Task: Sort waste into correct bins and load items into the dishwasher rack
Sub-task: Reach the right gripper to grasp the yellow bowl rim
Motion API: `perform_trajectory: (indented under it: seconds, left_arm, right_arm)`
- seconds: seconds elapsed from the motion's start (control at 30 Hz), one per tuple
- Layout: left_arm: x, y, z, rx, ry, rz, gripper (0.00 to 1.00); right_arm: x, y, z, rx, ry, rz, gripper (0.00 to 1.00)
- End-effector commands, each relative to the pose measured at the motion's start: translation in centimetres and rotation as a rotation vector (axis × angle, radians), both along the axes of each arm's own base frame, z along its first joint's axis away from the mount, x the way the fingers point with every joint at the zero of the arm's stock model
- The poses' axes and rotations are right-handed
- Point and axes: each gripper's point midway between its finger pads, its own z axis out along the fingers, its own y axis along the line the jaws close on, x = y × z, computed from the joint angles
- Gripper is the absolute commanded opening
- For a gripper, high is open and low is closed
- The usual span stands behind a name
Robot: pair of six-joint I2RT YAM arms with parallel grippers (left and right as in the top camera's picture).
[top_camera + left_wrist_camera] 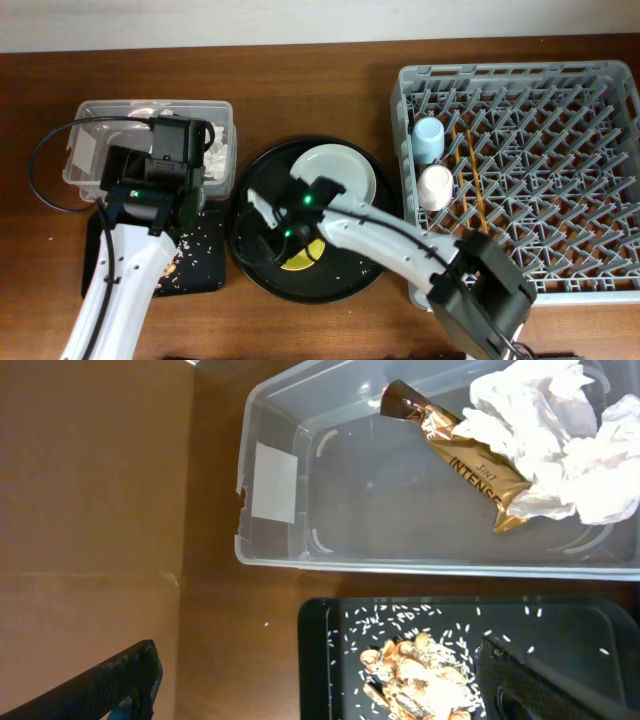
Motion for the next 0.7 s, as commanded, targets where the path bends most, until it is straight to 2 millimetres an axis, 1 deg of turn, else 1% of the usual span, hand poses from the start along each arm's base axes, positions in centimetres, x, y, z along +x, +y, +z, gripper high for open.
perform_trajectory:
  seconds: [0.0, 0.07, 0.17, 0.23, 0.3, 0.37, 0.4, 0.57, 0.63, 0.67]
  left_arm:
    - [-0.1, 0.3, 1.0, 0.02, -0.014, -0.004, 0.99]
    - [-0.1, 0.3, 1.0, 0.02, -0.014, -0.003, 0.99]
    - [-0.1, 0.3, 1.0, 0.02, -0.014, -0.004, 0.99]
    - [-0.1, 0.3, 1.0, 0.02, -0.014, -0.004, 0.99]
    - [-0.1, 0.3, 1.0, 0.02, -0.014, -0.004, 0.99]
    - [-0.1, 0.3, 1.0, 0.02, -0.014, -0.004, 0.99]
    - [-0.1, 0.3, 1.0, 0.02, -0.014, -0.004, 0.99]
    - [-0.1, 0.3, 1.0, 0.02, -0.014, -0.004, 0.99]
    - [-0.1, 0.3, 1.0, 0.02, -0.014, -0.003, 0.99]
    - [-0.1, 0.3, 1.0, 0.02, -0.014, -0.004, 0.99]
  right_arm:
    - [-1.1, 0.2, -2.2, -0.017, -0.028, 0.019, 0.55]
    - [-1.4, 0.4, -2.8, -0.008, -0.037, 0.026, 0.55]
    - [-1.0, -0.2, -3.4, -0.035, -0.064, 0.015, 0.55]
    - [-0.9, -0.3, -3.5, -0.041, -0.071, 0.011, 0.54]
    - [-0.9, -0.3, -3.5, -0.041, -0.071, 0.011, 0.49]
    - [-0.9, -0.3, -3.5, -0.041, -0.071, 0.011, 0.29]
    - [-0.9, -0.3, -3.5, -0.041, -0.071, 0.011, 0.24]
    - [-0.9, -0.3, -3.5, -0.041, -0.07, 0.012, 0.21]
    - [-0.9, -0.3, -3.5, -0.041, -0.07, 0.011, 0.13]
    - [-0.9, -0.3, -3.5, -0.04, -0.069, 0.012, 0.12]
